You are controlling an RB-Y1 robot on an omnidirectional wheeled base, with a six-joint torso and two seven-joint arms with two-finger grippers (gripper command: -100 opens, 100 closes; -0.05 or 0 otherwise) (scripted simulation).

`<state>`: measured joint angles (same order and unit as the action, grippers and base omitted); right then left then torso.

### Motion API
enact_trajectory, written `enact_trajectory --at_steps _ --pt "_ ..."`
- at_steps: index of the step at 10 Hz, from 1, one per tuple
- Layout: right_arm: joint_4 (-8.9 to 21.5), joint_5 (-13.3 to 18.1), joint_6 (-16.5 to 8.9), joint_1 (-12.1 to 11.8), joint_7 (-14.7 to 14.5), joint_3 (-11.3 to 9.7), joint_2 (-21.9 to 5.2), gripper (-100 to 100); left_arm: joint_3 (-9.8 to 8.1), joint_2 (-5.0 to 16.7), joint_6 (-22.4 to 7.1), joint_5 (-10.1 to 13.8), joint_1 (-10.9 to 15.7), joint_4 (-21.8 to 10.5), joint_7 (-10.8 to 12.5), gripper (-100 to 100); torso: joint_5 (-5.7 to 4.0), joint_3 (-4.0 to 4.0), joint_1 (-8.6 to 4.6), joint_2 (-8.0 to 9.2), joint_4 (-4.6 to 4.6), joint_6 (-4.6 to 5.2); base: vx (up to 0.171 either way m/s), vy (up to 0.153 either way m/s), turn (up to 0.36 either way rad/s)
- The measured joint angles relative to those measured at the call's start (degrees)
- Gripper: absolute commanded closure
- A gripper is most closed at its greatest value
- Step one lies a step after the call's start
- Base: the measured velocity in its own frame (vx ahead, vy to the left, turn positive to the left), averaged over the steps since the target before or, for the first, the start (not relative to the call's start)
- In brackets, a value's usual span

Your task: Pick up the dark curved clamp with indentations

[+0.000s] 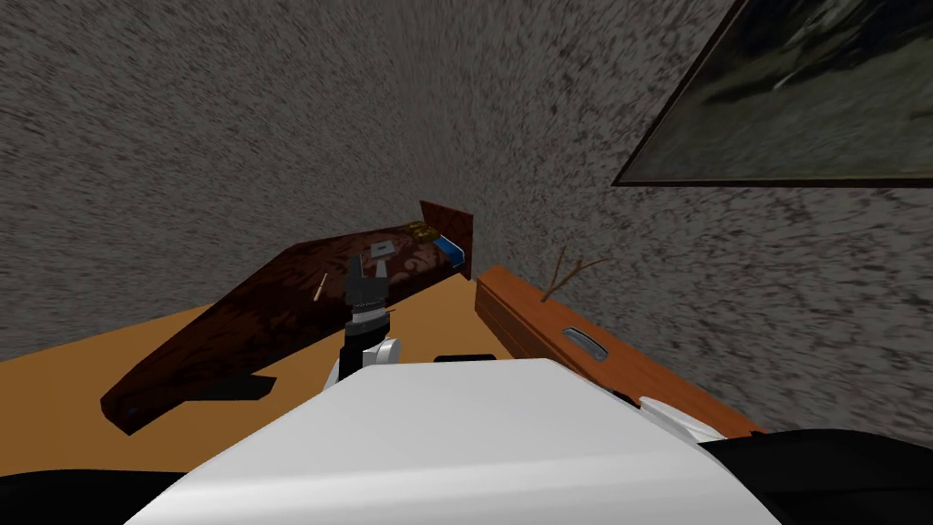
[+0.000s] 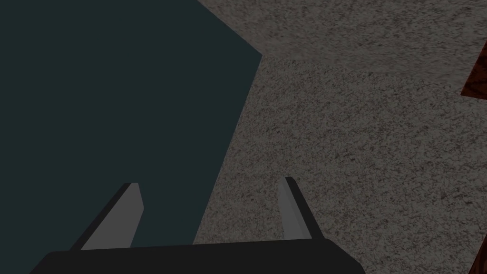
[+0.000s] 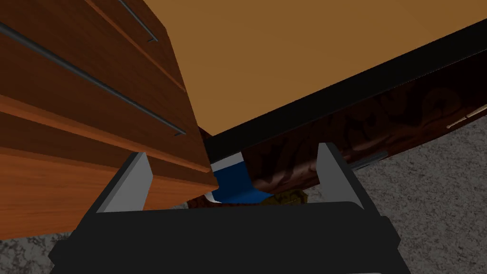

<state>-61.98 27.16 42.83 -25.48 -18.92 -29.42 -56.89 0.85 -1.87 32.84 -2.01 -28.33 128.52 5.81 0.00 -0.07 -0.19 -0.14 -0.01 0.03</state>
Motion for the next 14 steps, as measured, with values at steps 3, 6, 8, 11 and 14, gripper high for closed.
enact_trajectory --at_steps 3,6,8,11,14 --pt "6.68 1.70 0.98 1.57 -1.28 -1.38 -2.16 -100 0.00 0.00 0.00 0.00 -0.01 0.00 0.00 0 -0.02 -0.03 0.03 -0.04 -0.02 0.05 0.087 -0.018 0.131" --pt "12.72 3.99 0.58 3.38 -2.00 -3.37 -4.44 -100 0.00 0.00 0.00 0.00 -0.01 0.00 0.00 0 -0.02 -0.04 0.00 -0.06 -0.02 0.02 0.089 -0.036 0.125" --pt "19.34 5.85 1.46 5.44 -3.46 -4.94 -5.38 -100 -0.01 0.00 0.00 0.00 -0.01 0.00 0.00 0 -0.03 -0.04 -0.03 -0.06 -0.02 0.05 0.060 -0.030 0.056" --pt "21.89 7.69 -0.19 5.78 -3.38 -6.57 -7.56 -100 -0.01 0.01 0.00 0.00 -0.01 0.00 0.00 0 -0.04 -0.08 -0.11 -0.15 -0.03 0.02 0.094 -0.054 0.124" --pt "25.01 9.18 -0.39 6.98 -3.18 -7.99 -8.85 -100 0.00 0.00 0.00 0.00 0.00 0.00 0.00 0 -0.01 0.05 0.01 0.09 0.02 0.04 0.057 -0.042 0.077"
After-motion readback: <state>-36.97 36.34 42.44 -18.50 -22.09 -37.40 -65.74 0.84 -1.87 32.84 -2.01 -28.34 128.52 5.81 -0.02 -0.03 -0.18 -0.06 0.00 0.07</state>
